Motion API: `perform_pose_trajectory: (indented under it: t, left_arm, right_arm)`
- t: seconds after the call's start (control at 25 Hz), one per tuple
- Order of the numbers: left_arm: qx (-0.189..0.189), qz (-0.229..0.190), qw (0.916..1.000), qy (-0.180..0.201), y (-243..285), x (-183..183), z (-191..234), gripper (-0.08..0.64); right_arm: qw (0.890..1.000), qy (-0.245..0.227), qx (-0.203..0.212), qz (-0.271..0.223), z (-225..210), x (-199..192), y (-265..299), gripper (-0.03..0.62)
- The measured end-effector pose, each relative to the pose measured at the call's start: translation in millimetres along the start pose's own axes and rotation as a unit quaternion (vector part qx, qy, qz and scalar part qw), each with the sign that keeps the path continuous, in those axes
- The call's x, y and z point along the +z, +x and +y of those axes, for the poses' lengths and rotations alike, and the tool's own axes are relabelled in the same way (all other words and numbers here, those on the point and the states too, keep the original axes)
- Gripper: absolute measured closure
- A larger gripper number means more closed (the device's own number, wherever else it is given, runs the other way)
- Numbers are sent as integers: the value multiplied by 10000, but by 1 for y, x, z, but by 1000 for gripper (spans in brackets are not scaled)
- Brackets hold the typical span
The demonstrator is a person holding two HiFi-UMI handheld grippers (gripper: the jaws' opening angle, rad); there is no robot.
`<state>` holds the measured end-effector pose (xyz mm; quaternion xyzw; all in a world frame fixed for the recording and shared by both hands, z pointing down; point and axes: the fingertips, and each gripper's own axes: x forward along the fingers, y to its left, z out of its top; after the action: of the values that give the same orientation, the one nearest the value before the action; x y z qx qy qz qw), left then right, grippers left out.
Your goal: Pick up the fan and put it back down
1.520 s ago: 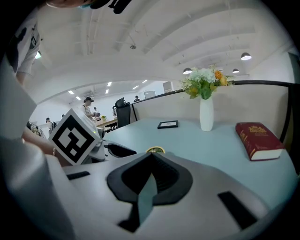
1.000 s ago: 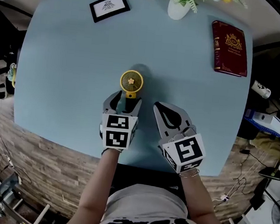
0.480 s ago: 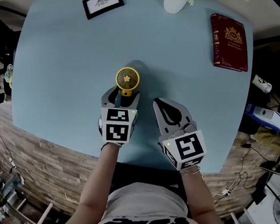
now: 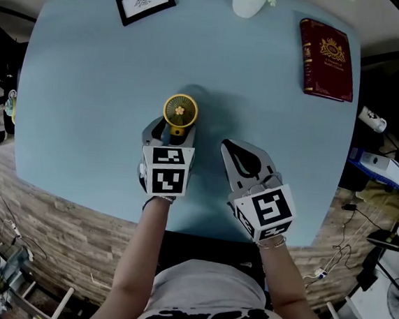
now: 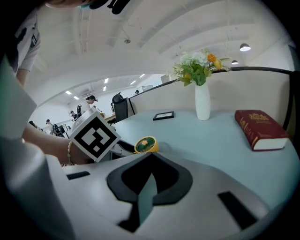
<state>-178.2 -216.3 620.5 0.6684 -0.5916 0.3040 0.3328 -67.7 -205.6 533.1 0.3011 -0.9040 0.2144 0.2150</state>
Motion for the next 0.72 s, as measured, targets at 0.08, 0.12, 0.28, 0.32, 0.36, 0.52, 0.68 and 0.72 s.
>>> perform_pose_trajectory:
  t: [0.08,0.12,0.28,0.32,0.36,0.52,0.68,0.72]
  left_arm:
    - [42,-1,10000,9,0,0,1,274]
    - [50,-2,10000,7,0,0,1,275]
    - [15,25,10000,41,1,0,1,279]
    - [3,31,10000,61,1,0,0,279]
    - [-11,35,10000,86,1,0,0,281]
    - [-115,68,9997,197,0,-1,0,283]
    - [-256,80,9994,199,-3,-4,-1,284]
    - [-279,56,9994,193,-4,-4,-1,285]
  right_arm:
    - [10000,9,-16,8,-1,-1,0,588]
    - [10000,16,-23,6,-1,-1,1,588]
    - [10000,41,-18,-28,-2,0,2,588]
    - [10000,46,-15,-46,-1,1,2,588]
    - [10000,49,-12,-64,-1,2,3,588]
    - [9999,49,2,-93,2,4,4,588]
    - [9999,43,-4,-111,5,5,3,588]
    - [9999,36,-11,-120,5,6,3,588]
